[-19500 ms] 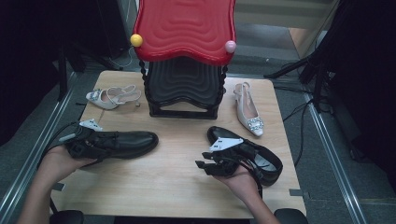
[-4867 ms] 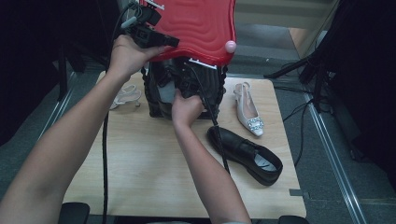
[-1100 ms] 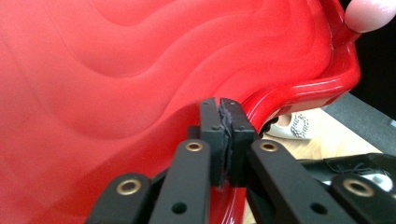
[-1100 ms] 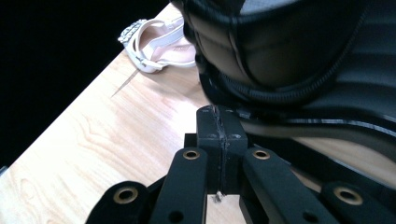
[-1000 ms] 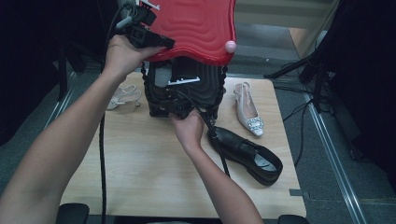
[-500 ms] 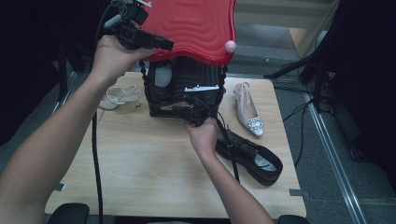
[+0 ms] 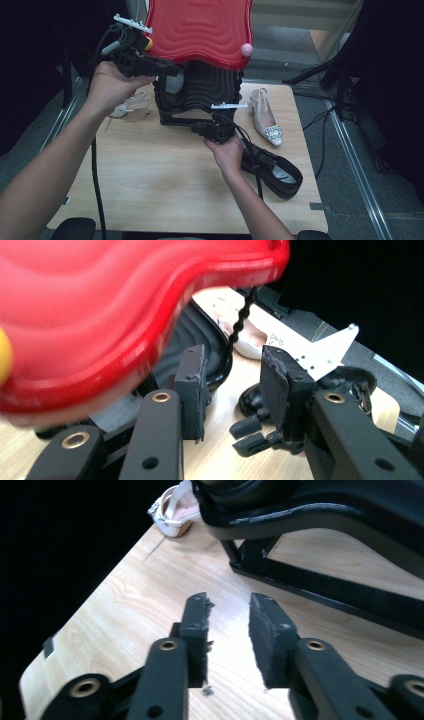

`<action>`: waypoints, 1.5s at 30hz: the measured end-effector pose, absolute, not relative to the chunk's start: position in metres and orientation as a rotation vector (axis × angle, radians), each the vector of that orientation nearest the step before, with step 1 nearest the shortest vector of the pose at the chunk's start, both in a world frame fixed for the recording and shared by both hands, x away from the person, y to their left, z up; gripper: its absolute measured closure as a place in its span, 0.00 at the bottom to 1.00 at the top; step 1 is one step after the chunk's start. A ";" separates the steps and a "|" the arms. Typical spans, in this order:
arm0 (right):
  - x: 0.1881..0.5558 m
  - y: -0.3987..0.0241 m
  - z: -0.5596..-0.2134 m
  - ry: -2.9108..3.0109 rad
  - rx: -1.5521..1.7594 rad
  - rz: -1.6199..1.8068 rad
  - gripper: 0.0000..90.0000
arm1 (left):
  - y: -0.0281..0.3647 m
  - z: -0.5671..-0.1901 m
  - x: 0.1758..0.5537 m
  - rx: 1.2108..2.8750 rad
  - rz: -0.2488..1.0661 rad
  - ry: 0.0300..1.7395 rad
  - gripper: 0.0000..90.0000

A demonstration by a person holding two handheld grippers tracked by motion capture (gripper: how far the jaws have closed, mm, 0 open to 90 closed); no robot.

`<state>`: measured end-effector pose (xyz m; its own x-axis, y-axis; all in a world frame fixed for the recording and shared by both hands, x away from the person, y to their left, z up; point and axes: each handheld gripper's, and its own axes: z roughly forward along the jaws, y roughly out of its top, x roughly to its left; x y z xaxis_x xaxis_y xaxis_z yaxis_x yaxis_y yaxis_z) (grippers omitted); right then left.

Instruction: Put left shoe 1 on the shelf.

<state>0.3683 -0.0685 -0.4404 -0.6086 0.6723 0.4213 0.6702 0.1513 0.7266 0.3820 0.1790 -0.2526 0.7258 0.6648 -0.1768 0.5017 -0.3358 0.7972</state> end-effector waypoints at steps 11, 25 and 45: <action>0.364 -0.088 -0.446 2.374 1.418 1.515 0.76 | 0.188 -0.285 0.365 2.025 0.171 0.895 0.67; 0.335 -0.112 -0.446 2.379 1.178 1.469 0.74 | 0.196 -0.332 0.354 2.020 0.129 0.938 0.59; 0.327 -0.185 -0.449 2.477 1.431 1.385 0.71 | 0.180 -0.405 0.341 2.042 0.041 0.970 0.55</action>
<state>0.3266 -0.1850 -0.4487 -0.5942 0.6853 0.4210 0.7175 0.2153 0.6624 0.3406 0.1801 -0.4050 0.6981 0.6481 -0.3044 0.6204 -0.3352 0.7091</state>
